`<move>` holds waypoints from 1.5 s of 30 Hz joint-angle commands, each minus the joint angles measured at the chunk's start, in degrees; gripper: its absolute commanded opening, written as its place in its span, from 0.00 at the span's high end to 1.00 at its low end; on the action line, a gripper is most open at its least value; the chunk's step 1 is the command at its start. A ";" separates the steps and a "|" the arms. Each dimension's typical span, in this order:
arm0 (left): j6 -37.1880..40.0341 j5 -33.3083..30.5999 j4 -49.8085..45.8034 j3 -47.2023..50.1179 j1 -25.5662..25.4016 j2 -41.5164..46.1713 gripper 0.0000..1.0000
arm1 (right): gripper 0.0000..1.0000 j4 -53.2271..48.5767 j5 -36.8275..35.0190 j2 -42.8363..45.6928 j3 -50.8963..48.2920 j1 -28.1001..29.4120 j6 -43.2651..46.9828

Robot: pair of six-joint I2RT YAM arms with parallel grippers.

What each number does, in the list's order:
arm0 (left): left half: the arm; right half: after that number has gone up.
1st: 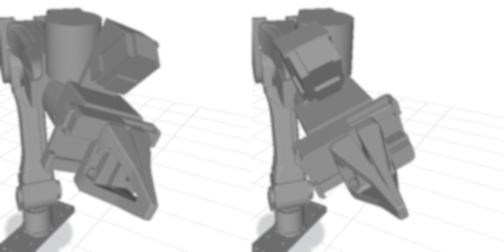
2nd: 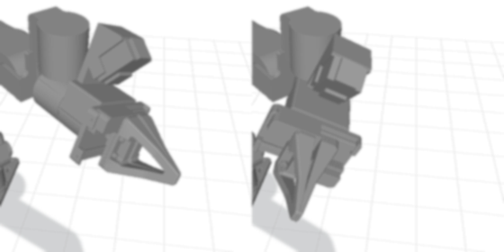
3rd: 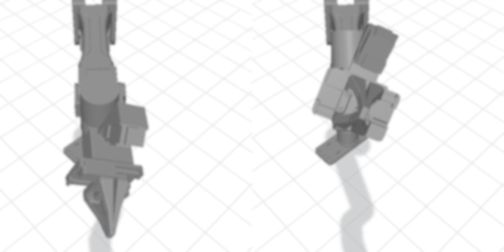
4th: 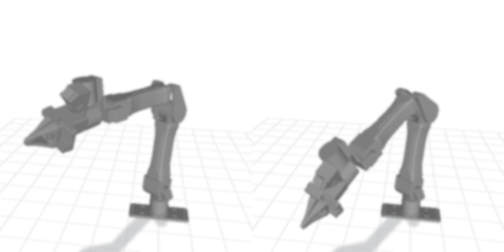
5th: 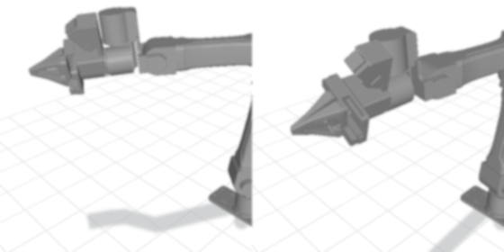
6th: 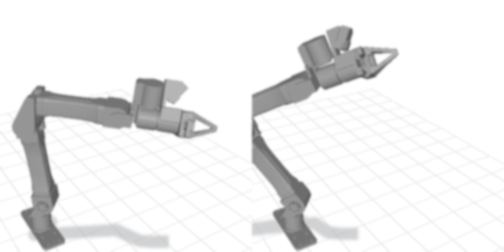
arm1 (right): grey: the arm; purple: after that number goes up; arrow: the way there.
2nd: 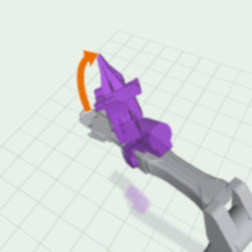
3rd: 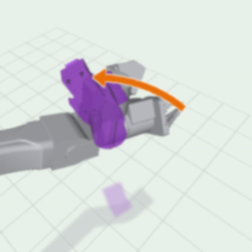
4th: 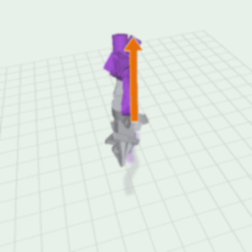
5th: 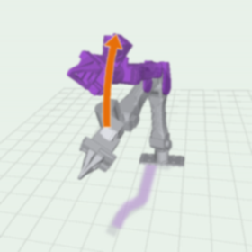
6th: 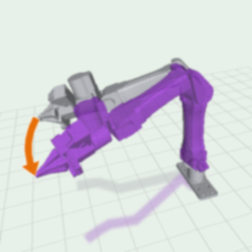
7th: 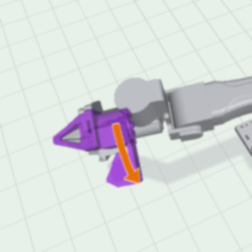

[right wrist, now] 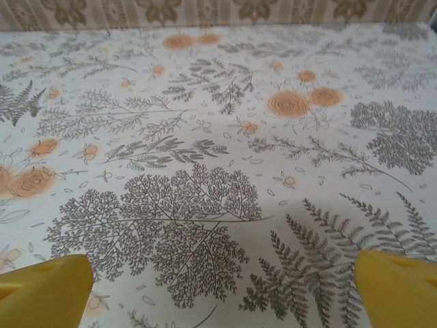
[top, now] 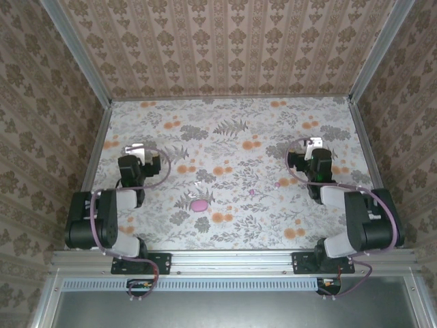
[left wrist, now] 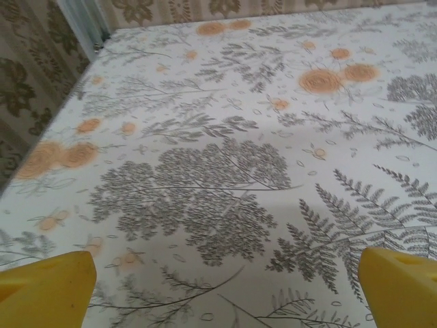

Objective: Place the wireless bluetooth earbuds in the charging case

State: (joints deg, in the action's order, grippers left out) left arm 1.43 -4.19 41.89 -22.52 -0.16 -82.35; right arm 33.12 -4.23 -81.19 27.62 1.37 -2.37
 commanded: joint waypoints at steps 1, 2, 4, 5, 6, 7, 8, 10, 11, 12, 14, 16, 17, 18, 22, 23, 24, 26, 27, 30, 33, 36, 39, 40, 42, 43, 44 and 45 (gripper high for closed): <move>-4.48 1.33 -7.66 -3.83 3.30 5.18 0.00 | 0.00 -23.36 0.24 4.79 10.71 -0.08 -4.33; -5.57 1.06 -9.67 -4.71 4.04 6.71 0.00 | 0.00 -29.76 1.14 5.13 13.67 -0.13 -6.01; -7.73 0.47 -12.41 -5.83 4.40 10.09 0.00 | 0.00 -37.46 5.02 5.93 16.85 -0.07 -8.26; -8.60 0.60 -13.70 -6.25 4.45 11.76 0.00 | 0.00 -39.71 5.67 6.29 17.97 -0.13 -11.58; -9.72 1.09 -15.41 -6.83 4.51 13.70 0.00 | 0.00 -43.18 7.02 6.80 19.52 -0.27 -14.45; -11.56 0.92 -17.31 -7.29 4.57 15.71 0.00 | 0.00 -45.89 8.17 7.16 20.77 -0.31 -16.60; -14.69 -0.68 -19.70 -7.82 4.64 17.43 0.00 | 0.00 -48.08 9.22 7.47 21.17 -0.33 -18.29; -23.92 -5.22 -31.44 -10.37 4.93 21.85 0.00 | 0.00 -50.21 14.18 8.13 21.16 -0.66 -19.65; -25.52 -3.44 -36.17 -11.57 5.39 23.45 0.00 | 0.00 -50.86 16.41 8.73 20.99 -0.66 -20.00; -24.94 1.76 -39.27 -12.58 6.18 24.86 0.00 | 0.00 -50.90 19.01 9.66 20.31 -0.66 -20.50; -25.34 9.61 -43.64 -13.94 6.35 26.41 0.00 | 0.00 -51.32 22.36 10.93 19.33 -0.66 -21.32; -26.96 17.50 -46.41 -14.60 5.78 26.87 0.00 | 0.02 -53.60 26.01 11.27 19.63 -0.65 -21.17; -27.06 19.87 -47.49 -14.78 5.47 26.95 0.00 | 0.04 -54.71 27.91 11.11 20.19 -0.66 -20.72; -27.50 20.92 -49.22 -15.02 4.50 27.18 0.00 | 0.07 -56.20 29.85 10.82 20.89 -0.66 -20.10; -29.11 20.42 -51.97 -13.63 0.33 30.16 0.00 | 0.14 -59.75 34.50 8.79 22.39 -0.04 -19.10; -29.28 19.97 -52.03 -12.99 -0.53 31.31 0.00 | 0.16 -60.72 34.63 8.09 22.93 0.18 -18.40; -29.64 19.11 -52.15 -12.29 -1.52 32.60 0.00 | 0.18 -61.53 34.87 7.19 23.38 0.64 -17.73; -30.89 18.74 -51.65 -10.82 -2.92 34.52 0.00 | 0.26 -63.42 33.69 5.46 24.59 1.57 -16.24; -31.13 19.05 -51.28 -10.18 -3.66 35.20 0.00 | 0.26 -64.68 30.77 5.00 24.70 1.97 -16.45; -31.97 18.96 -51.46 -9.20 -5.91 35.56 0.00 | 0.28 -64.21 27.71 4.93 23.23 2.08 -17.96; -32.13 18.61 -51.40 -9.16 -8.37 34.50 0.00 | 0.28 -60.77 33.10 3.82 22.01 2.66 -20.87; -32.55 17.35 -52.13 -9.46 -10.94 32.18 0.00 | 0.29 -56.86 34.92 1.93 21.78 7.22 -23.22; -31.47 16.79 -57.01 -11.61 -12.27 28.41 0.04 | 0.30 -56.81 32.02 -2.40 24.42 13.37 -23.12; -30.85 16.31 -58.69 -12.44 -12.72 27.19 0.07 | 0.32 -56.92 31.93 -4.02 25.59 15.29 -22.97; -30.71 14.83 -61.25 -13.31 -13.55 25.87 0.08 | 0.34 -57.30 31.83 -7.12 28.19 19.04 -22.40; -30.85 14.08 -61.75 -13.21 -13.92 25.75 0.09 | 0.34 -57.36 32.12 -8.72 29.54 21.42 -21.23; -31.23 13.15 -62.27 -12.96 -14.01 25.90 0.09 | 0.35 -57.75 32.27 -10.09 31.19 23.66 -19.66; -32.16 11.26 -63.09 -12.70 -14.01 26.31 0.09 | 0.37 -58.39 32.19 -11.63 33.12 26.35 -17.21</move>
State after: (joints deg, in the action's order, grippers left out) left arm -29.89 11.05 -16.60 -33.28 -13.67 -56.77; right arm -24.56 27.49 -90.37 56.21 22.90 -23.22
